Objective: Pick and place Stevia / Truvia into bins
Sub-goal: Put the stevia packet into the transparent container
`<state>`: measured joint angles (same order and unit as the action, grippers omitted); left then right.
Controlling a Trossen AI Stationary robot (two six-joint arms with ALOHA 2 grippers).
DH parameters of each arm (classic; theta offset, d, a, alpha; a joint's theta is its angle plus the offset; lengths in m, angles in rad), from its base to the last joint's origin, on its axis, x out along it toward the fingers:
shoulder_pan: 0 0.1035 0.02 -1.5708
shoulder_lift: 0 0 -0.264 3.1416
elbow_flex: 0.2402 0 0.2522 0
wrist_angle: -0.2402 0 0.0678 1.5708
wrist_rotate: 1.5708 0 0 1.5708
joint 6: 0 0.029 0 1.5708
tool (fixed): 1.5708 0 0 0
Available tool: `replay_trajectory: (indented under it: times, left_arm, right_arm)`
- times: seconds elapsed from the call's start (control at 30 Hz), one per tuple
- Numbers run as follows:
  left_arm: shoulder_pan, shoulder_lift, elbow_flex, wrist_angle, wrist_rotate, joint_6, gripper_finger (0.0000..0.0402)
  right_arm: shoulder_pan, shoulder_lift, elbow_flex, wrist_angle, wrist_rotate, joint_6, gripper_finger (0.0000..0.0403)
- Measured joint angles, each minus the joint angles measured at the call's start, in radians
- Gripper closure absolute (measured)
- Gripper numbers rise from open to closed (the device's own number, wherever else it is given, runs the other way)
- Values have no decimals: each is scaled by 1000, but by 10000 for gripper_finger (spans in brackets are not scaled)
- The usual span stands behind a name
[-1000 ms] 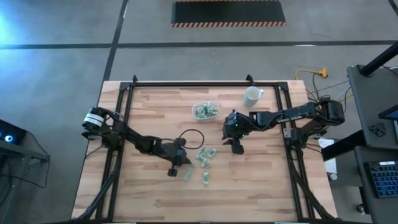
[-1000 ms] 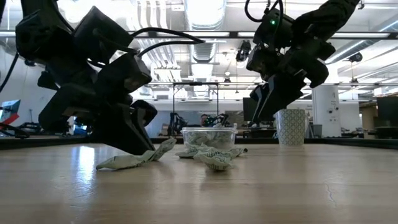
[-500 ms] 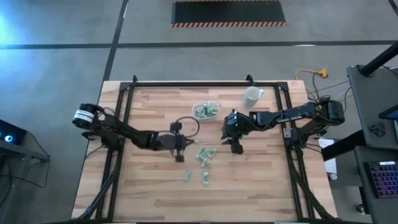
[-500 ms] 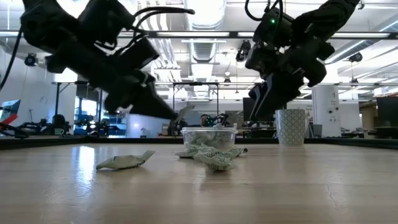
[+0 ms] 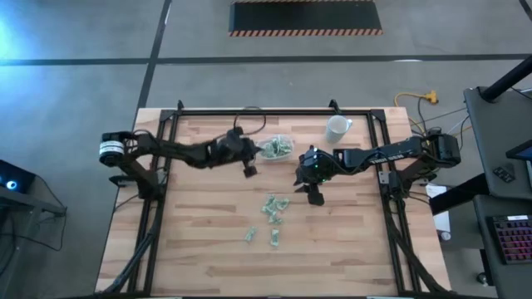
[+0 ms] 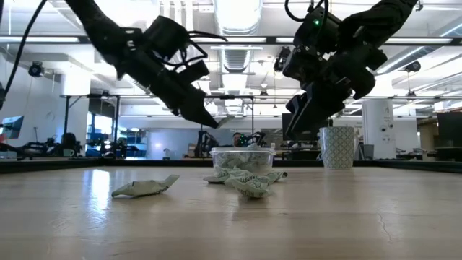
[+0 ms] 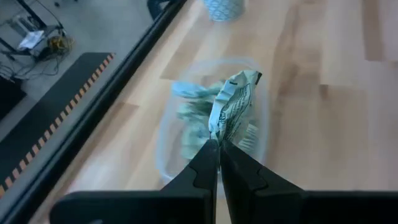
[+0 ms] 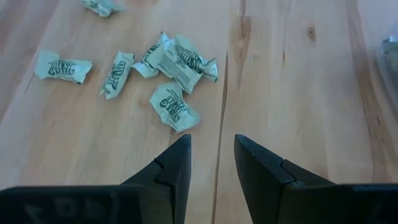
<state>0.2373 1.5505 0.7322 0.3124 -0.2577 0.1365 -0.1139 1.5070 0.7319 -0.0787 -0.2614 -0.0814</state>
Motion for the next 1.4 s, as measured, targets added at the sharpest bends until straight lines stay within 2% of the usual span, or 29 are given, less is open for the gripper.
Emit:
replay_trajectory:
  times: [0.23,0.57,0.77,1.03,1.4]
  left_arm:
    - [89,0,39,-17,74,54,401]
    - [136,1,46,-17,155,55,401]
    - [136,1,67,-43,176,53,401]
    - [143,109,102,-68,182,44,401]
    - [161,110,105,-62,173,45,401]
  right_arm:
    - [0,0,0,7,0,0,289]
    - [0,0,-1,41,0,2,289]
    - [1,0,-1,63,0,8,289]
    - [7,0,-1,58,0,23,289]
    - [12,0,-4,54,0,-7,289]
